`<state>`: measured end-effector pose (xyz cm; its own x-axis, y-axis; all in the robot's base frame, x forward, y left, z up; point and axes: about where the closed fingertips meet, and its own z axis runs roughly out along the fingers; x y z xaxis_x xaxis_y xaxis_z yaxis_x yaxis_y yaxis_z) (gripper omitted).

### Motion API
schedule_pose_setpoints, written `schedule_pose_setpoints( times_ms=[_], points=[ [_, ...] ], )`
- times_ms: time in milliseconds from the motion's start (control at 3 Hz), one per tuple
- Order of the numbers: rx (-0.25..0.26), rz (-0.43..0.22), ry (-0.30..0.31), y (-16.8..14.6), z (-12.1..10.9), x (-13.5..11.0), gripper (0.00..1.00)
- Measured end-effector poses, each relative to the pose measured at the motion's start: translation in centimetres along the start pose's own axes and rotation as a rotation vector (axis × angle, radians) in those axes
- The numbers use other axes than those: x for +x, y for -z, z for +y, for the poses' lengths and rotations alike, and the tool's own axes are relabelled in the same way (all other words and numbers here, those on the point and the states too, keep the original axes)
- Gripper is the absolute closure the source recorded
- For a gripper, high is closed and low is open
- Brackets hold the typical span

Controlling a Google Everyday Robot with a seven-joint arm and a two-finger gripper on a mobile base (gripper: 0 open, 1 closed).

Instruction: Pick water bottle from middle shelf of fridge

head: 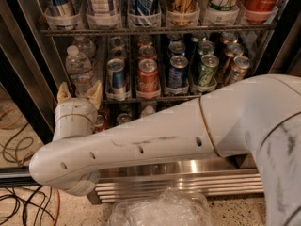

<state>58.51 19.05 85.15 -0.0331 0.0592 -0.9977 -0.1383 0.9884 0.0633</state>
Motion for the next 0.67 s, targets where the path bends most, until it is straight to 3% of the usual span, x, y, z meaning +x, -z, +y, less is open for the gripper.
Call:
schedule_pose_setpoints(
  times_ms=[667],
  points=[
    [-0.005, -0.004, -0.003, -2.1, 0.2, 0.0, 0.34]
  ],
)
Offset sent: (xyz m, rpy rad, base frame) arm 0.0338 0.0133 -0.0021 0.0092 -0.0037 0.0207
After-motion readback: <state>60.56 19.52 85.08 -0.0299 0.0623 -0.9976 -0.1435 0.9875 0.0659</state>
